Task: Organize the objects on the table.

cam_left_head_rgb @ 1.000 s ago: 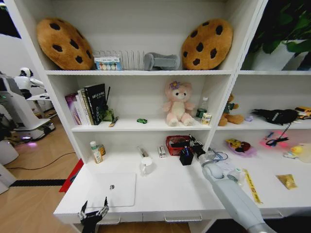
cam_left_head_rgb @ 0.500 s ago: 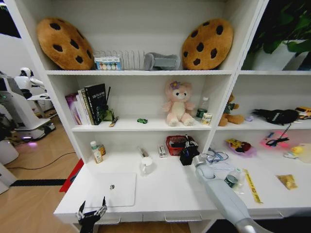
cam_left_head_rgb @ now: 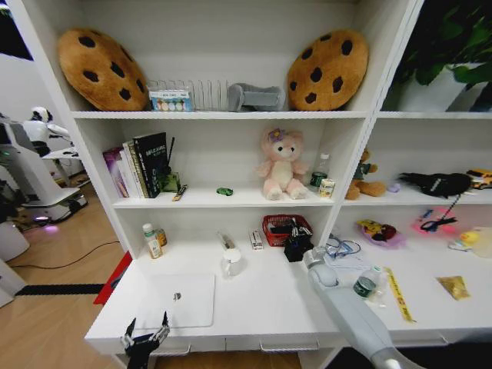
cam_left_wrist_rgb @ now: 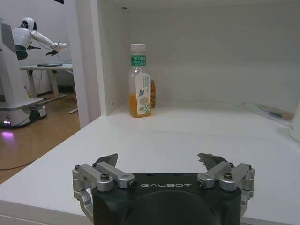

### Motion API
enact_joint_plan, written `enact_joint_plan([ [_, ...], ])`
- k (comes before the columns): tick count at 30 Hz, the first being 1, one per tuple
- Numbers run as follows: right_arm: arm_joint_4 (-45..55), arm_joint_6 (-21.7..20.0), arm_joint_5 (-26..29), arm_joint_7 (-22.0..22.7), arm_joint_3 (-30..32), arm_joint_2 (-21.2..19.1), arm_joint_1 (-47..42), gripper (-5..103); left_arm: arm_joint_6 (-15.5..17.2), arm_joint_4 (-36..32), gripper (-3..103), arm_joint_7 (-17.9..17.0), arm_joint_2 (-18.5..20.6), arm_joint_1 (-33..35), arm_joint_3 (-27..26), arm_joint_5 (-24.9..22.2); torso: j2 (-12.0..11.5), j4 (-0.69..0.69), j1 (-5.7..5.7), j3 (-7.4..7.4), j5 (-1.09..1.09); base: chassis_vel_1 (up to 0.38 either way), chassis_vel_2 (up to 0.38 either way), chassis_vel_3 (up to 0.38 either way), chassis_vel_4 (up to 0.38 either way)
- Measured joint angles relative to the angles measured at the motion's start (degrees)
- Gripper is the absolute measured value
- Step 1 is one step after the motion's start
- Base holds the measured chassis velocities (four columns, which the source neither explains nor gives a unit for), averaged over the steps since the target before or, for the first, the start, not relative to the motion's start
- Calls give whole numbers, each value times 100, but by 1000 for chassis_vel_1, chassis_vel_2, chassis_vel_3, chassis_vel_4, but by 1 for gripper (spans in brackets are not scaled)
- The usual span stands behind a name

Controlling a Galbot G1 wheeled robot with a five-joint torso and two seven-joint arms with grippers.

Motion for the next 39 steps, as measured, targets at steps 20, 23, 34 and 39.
enact_joint_plan([
  [20, 1956, -1353, 240, 248, 399, -697, -1245, 87, 5, 1, 98, 7, -33, 8, 45, 40, 0, -1, 0, 0, 0, 0, 0, 0, 0],
  [23, 2679, -1920, 273, 499, 630, -800, -1822, 96, -2, 5, 98, 7, -52, 8, 59, 62, 0, -2, 0, -1, 1, 0, 0, 0, 0],
  [34, 4864, -2623, 315, 977, 2104, -664, -4239, 100, -37, 12, 98, 8, -85, 13, 86, 117, 0, 1, -1, -1, 0, 0, 0, 0, 0],
  [39, 5580, -2295, -98, 559, 2736, -185, -5638, 100, -39, -66, 98, 13, -116, 33, 152, 152, 0, 0, 0, -1, 0, 0, 0, 0, 0],
])
